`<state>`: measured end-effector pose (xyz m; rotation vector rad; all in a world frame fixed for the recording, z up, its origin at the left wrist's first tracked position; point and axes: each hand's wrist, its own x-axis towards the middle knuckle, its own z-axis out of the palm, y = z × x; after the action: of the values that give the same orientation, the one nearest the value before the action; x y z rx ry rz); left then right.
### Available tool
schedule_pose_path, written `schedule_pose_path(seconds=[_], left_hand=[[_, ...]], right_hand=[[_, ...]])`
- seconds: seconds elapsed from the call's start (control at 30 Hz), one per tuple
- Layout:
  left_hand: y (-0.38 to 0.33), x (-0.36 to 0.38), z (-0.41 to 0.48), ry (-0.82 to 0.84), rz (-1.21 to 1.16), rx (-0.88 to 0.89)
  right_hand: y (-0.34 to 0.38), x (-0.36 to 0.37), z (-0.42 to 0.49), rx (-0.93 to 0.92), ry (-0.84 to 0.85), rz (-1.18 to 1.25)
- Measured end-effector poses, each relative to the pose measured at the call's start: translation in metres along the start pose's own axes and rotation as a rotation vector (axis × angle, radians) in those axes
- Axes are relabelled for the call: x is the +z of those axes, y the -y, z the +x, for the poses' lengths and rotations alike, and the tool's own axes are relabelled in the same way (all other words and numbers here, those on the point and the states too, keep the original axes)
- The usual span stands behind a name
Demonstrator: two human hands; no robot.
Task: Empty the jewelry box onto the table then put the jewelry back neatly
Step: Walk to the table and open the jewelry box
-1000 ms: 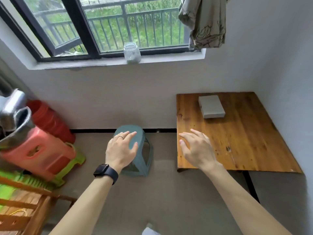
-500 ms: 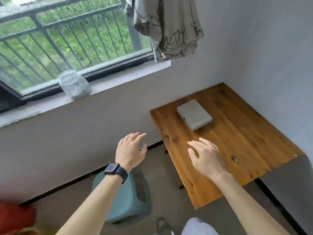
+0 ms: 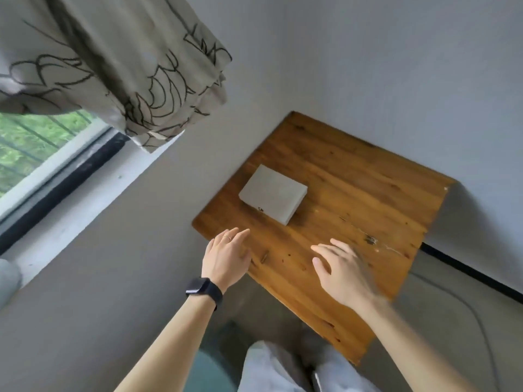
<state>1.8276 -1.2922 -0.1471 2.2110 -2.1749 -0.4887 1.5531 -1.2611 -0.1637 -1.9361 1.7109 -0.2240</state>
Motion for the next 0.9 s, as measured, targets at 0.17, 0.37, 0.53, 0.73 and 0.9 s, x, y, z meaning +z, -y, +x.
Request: schedule_pose_path(seconds=[0.17, 0.37, 0.53, 0.73, 0.9], left_hand=[[0.009, 0.006, 0.058, 0.088, 0.077, 0.125], [0.032, 0.020, 0.138, 0.171, 0.106, 0.272], [0.066, 0.035, 0.200, 0.215, 0.071, 0.337], [0.096, 0.063, 0.238, 0.191, -0.004, 0.384], [0.105, 0.106, 0.275, 0.077, -0.121, 0.442]], right_hand=[[0.014, 0.017, 0.032, 0.104, -0.050, 0.046], [0.035, 0.045, 0.071, 0.255, -0.137, 0.045], [0.046, 0.083, 0.114, 0.382, -0.229, 0.073], [0.053, 0.128, 0.152, 0.429, -0.323, 0.131], [0.036, 0.174, 0.192, 0.389, -0.466, 0.152]])
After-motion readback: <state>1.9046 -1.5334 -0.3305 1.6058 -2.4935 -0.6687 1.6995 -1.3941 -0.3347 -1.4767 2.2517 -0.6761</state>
